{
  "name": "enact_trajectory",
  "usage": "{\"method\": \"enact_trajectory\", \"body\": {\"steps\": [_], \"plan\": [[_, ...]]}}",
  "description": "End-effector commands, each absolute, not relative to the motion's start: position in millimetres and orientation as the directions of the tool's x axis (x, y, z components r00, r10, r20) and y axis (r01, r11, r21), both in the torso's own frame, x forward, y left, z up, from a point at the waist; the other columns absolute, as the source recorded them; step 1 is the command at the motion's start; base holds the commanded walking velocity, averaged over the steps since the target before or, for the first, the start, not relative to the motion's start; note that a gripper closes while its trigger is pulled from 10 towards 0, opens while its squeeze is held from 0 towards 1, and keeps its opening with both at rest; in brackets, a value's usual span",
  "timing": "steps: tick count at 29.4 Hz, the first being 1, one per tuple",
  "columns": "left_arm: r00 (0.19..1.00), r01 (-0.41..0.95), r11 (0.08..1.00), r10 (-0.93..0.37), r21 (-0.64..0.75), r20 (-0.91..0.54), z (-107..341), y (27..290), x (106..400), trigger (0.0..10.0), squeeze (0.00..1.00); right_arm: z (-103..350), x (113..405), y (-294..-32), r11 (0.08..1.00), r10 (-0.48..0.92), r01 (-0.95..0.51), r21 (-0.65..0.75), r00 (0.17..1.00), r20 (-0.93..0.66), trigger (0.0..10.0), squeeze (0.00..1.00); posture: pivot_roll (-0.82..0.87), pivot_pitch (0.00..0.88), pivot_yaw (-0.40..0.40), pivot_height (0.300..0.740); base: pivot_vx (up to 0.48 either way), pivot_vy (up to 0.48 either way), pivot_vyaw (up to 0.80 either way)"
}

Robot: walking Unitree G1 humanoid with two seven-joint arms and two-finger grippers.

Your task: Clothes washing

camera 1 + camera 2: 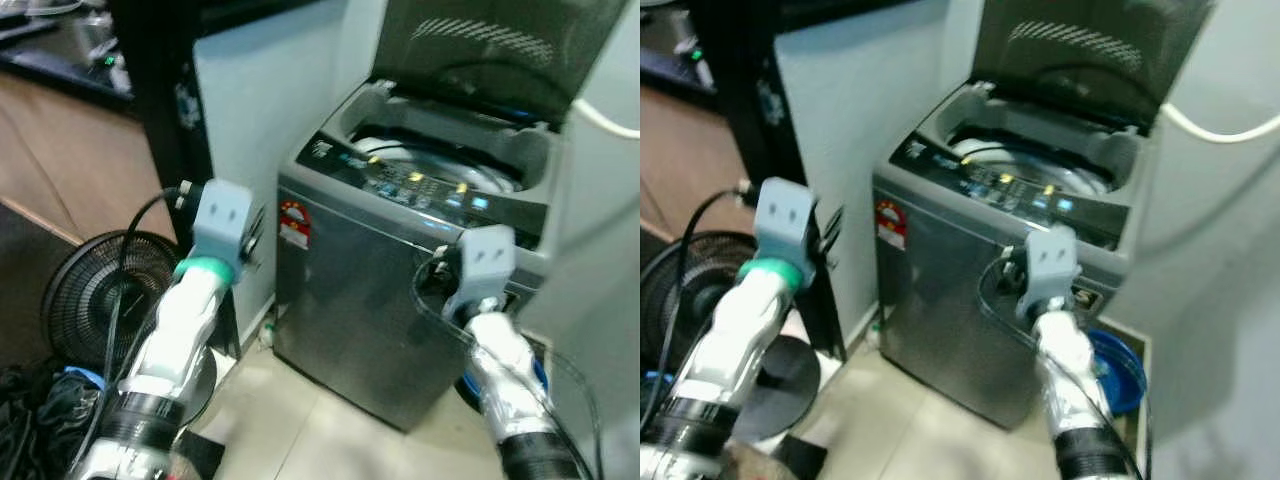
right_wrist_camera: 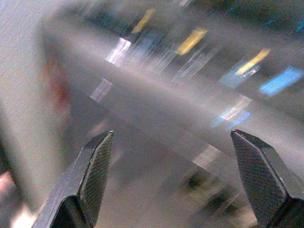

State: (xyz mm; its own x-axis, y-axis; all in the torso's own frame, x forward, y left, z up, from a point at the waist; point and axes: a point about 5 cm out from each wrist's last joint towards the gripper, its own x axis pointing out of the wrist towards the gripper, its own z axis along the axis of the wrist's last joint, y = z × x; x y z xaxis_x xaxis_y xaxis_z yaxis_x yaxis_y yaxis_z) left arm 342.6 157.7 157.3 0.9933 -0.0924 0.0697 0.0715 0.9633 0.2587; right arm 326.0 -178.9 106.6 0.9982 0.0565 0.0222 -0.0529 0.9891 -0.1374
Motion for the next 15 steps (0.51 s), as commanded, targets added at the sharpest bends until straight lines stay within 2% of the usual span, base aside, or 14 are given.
{"method": "enact_trajectory", "body": {"steps": [1,2,4,6,7,8,9,15], "plan": [[0.994,0.107,0.956,-0.093,0.272,-0.064,118.1,160.3,332.4,10.0,0.0,67.7,310.0,-182.0,0.988,0.043,-0.059,-0.142,0.993,-0.111,10.0,0.0,0.07,0.0,-0.011,0.74,0.0,0.0,0.79],[0.994,0.107,0.956,-0.093,0.272,-0.064,118.1,160.3,332.4,10.0,0.0,67.7,310.0,-182.0,0.988,0.043,-0.059,-0.142,0.993,-0.111,10.0,0.0,0.07,0.0,-0.011,0.74,0.0,0.0,0.79],[0.981,0.12,0.954,-0.071,0.274,-0.179,84.5,168.6,319.9,10.0,0.0,43.9,296.9,-184.8,0.99,0.016,-0.043,-0.131,0.98,-0.197,10.0,0.0,0.07,0.0,-0.011,0.74,0.0,0.0,0.79],[0.981,0.12,0.954,-0.071,0.274,-0.179,84.5,168.6,319.9,10.0,0.0,43.9,296.9,-184.8,0.99,0.016,-0.043,-0.131,0.98,-0.197,10.0,0.0,0.07,0.0,-0.011,0.74,0.0,0.0,0.79],[0.966,0.108,0.963,-0.044,0.249,-0.253,64.2,176.1,310.8,10.0,0.0,30.8,288.6,-187.7,0.993,-0.009,-0.02,-0.112,0.969,-0.248,10.0,0.0,0.07,0.0,-0.01,0.74,0.0,0.0,0.79],[0.966,0.108,0.963,-0.044,0.249,-0.253,64.2,176.1,310.8,10.0,0.0,30.8,288.6,-187.7,0.993,-0.009,-0.02,-0.112,0.969,-0.248,10.0,0.0,0.07,0.0,-0.01,0.74,0.0,0.0,0.79],[0.94,0.074,0.972,0.007,0.223,-0.34,39.9,187.8,295.9,10.0,0.0,16.5,277.2,-191.1,0.996,-0.033,0.007,-0.085,0.953,-0.3,10.0,0.0,0.07,0.0,-0.009,0.74,0.0,0.0,0.79],[0.933,0.062,0.974,0.021,0.219,-0.359,34.7,191.0,291.7,10.0,0.0,13.7,274.6,-191.8,0.997,-0.034,0.011,-0.075,0.951,-0.307,10.0,0.0,0.07,0.0,-0.009,0.74,0.0,0.0,0.79]]}}
